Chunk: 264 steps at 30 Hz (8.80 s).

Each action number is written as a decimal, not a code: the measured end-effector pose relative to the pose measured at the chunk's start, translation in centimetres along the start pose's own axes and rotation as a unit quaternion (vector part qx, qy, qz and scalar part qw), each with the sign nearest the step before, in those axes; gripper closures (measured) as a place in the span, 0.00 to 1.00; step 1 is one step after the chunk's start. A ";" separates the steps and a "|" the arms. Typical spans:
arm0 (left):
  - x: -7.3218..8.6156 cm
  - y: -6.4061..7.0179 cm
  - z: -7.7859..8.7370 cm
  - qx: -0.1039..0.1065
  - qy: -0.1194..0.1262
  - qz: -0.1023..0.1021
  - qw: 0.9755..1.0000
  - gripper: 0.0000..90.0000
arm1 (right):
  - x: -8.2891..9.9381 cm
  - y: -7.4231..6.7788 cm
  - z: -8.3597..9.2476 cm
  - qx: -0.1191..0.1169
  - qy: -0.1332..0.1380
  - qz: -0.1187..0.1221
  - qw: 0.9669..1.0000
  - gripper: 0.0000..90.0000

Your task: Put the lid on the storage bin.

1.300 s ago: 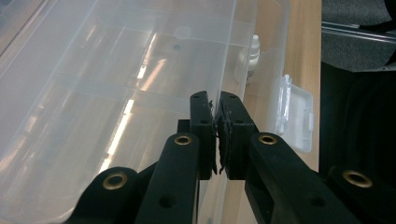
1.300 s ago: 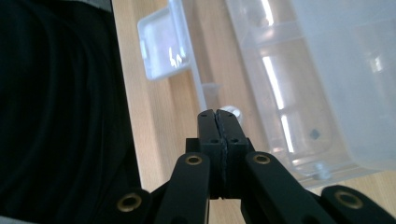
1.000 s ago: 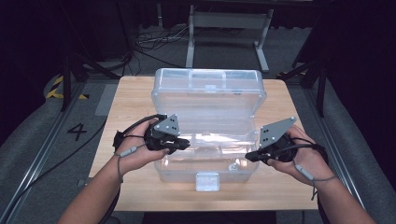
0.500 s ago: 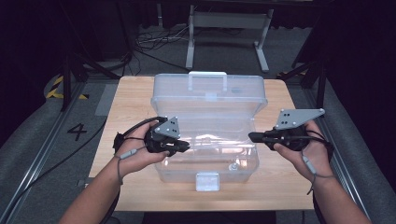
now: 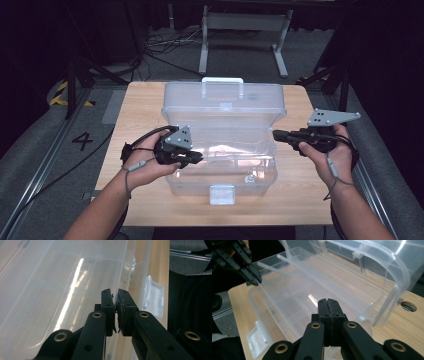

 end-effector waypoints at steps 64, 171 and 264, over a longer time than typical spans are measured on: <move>4.5 -3.1 5.2 -0.104 0.107 0.209 0.967 0.87 | 3.0 0.0 0.1 -0.008 0.051 -0.022 0.998 1.00; 8.1 0.2 3.1 -0.036 -0.134 0.173 0.975 0.94 | 8.5 -1.5 -1.0 -0.059 -0.208 -0.059 0.975 1.00; 16.0 -8.7 -0.5 -0.165 -0.081 0.280 0.942 0.80 | 14.2 11.0 0.9 0.087 -0.078 -0.134 0.984 0.98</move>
Point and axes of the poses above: each handheld gripper's, and its own axes: z roughly backward along the jaws, x roughly out of its underside, y roughly to its right, the point moved 5 cm from there along -z, roughly forward along the jaws, and after that the axes turned 13 degrees about -x, right-handed, at the moved point
